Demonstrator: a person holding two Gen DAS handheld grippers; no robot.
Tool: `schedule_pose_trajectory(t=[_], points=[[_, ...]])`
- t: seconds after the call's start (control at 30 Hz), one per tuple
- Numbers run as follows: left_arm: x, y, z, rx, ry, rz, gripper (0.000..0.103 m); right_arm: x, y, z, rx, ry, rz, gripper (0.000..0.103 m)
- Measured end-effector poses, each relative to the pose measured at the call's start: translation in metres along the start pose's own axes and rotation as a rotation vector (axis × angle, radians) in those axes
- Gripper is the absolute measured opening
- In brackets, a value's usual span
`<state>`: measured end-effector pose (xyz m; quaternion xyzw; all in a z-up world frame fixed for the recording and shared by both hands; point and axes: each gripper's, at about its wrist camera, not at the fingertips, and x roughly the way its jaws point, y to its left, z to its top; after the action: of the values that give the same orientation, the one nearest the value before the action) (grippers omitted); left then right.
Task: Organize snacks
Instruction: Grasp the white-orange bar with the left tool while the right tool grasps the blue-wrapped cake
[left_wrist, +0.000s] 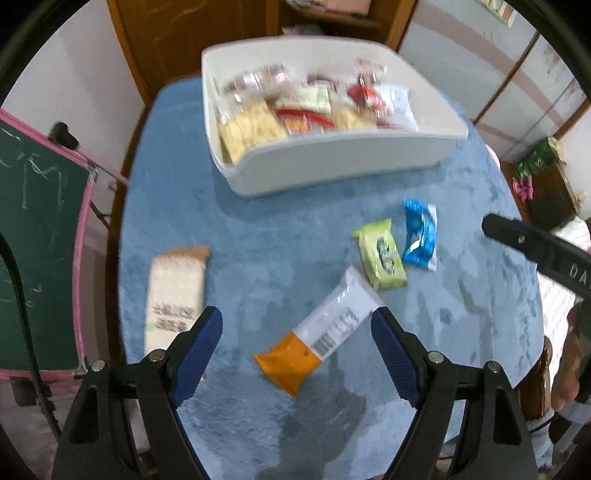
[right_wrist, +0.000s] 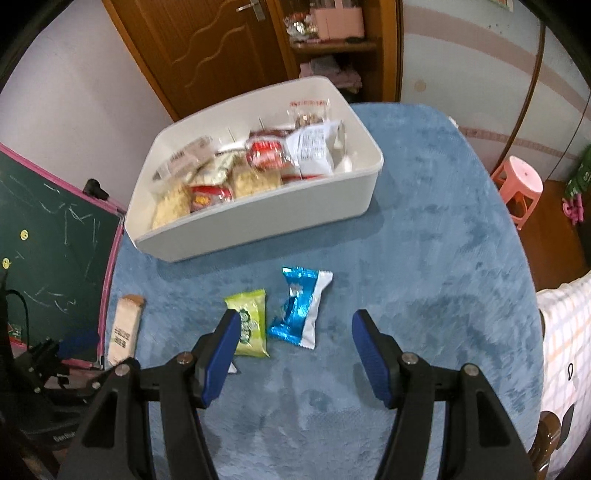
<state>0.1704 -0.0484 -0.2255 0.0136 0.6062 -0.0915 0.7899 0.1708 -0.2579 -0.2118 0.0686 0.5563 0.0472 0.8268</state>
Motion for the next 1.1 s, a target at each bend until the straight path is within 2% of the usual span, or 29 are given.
schedule_pose_trajectory(t=[0.27, 0.53, 0.8, 0.87, 0.93, 1.1], points=[[0.049, -0.017, -0.013, 0.065, 0.11, 0.016, 0.082, 0.037, -0.01, -0.004, 0.021, 0.089, 0.013, 0.063], [0.078, -0.025, -0.014, 0.09, 0.15, 0.041, 0.082, 0.08, -0.021, -0.004, 0.07, 0.175, 0.033, 0.063], [0.091, -0.028, -0.011, 0.102, 0.171, 0.037, 0.082, 0.104, -0.014, 0.006, 0.057, 0.193, 0.036, 0.063], [0.095, -0.031, -0.01, 0.112, 0.176, 0.038, 0.082, 0.11, -0.012, 0.007, 0.049, 0.204, 0.03, 0.054], [0.098, -0.034, -0.01, 0.122, 0.18, 0.043, 0.082, 0.116, -0.012, 0.007, 0.047, 0.217, 0.045, 0.053], [0.103, -0.041, -0.015, 0.124, 0.184, 0.041, 0.082, 0.119, -0.006, 0.007, -0.002, 0.199, 0.016, 0.051]])
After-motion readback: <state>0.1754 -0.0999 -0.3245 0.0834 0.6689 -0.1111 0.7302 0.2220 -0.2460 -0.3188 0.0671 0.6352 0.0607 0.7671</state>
